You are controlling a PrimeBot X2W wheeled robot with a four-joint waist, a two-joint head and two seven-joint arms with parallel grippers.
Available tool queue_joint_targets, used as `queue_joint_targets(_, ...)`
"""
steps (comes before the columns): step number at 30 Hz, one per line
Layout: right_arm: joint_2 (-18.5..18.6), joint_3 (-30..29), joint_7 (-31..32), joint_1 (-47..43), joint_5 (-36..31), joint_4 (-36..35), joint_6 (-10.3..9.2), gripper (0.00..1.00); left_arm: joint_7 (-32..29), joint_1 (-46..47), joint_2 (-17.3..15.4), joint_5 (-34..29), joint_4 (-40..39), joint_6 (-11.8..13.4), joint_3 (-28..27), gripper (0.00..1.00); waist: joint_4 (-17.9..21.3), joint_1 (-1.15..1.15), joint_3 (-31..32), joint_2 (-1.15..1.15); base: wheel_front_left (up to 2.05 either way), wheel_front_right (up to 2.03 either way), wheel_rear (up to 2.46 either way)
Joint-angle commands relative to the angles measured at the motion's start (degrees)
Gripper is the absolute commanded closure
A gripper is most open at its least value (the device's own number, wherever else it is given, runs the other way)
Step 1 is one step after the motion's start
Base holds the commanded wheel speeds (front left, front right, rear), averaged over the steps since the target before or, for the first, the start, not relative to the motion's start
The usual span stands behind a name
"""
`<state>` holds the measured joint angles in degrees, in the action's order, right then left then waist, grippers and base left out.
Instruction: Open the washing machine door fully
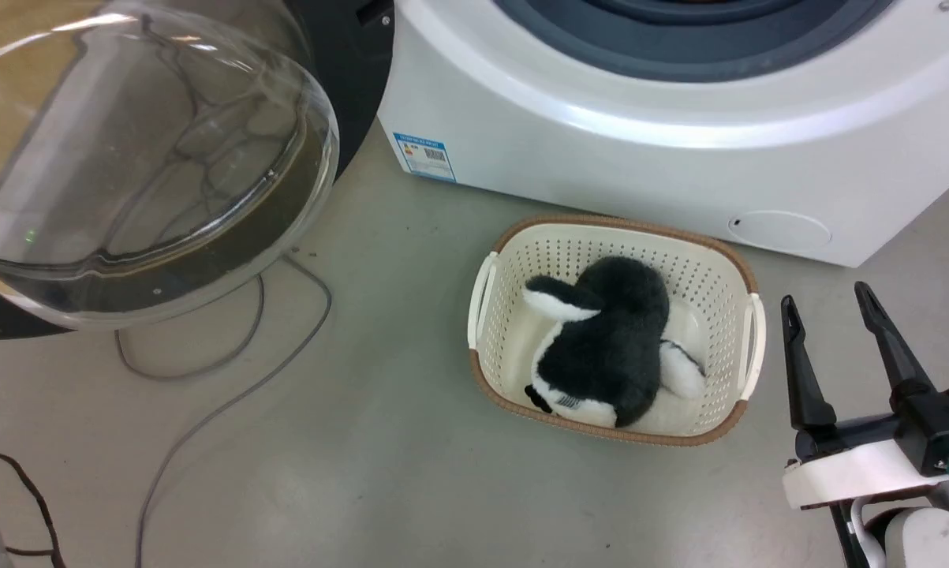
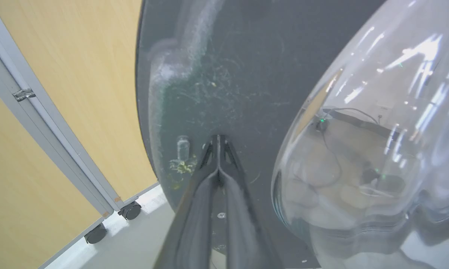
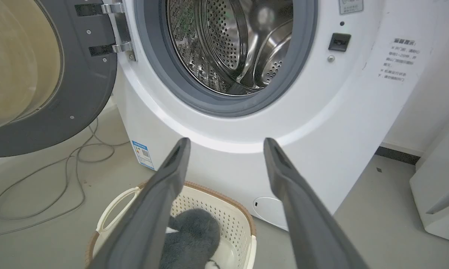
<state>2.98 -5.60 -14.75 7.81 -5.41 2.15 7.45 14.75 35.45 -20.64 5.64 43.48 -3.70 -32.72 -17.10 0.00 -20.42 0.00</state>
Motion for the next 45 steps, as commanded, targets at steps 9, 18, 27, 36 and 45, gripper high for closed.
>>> queue_joint_targets(9,-0.1,-0.3,-0.2,-1.0,2.6,0.9,0.03,0.00,0.3,-5.0,1.7,-2.1,-7.2,-0.8,1.3,1.00,-0.3,0.00,5.2,0.00,0.00,0.00,0.00)
queue_joint_targets(18,-0.1,-0.4,-0.2,-2.9,4.1,0.9,0.03,0.00,0.3,-11.3,6.1,-2.0,-18.6,-2.5,3.1,1.00,-0.8,0.00,10.0,0.00,0.00,0.00,0.00)
queue_joint_targets(27,-0.1,-0.4,-0.3,-5.9,5.8,1.0,0.03,0.00,0.3,-19.7,11.5,-3.3,-29.3,-3.3,7.9,1.00,1.1,0.00,15.8,0.00,0.00,0.00,0.00)
queue_joint_targets(36,-0.1,-1.3,-0.3,-8.8,6.6,-0.5,0.03,0.00,0.3,-28.3,15.6,-4.7,-37.1,-3.6,14.6,1.00,4.5,0.00,19.8,0.00,0.00,0.00,0.00)
queue_joint_targets(45,-0.1,-1.3,-0.3,-10.1,6.7,-1.8,0.03,0.00,0.3,-33.0,17.3,-3.3,-40.4,-3.3,19.5,1.00,9.0,0.00,20.7,0.00,0.00,0.00,0.00)
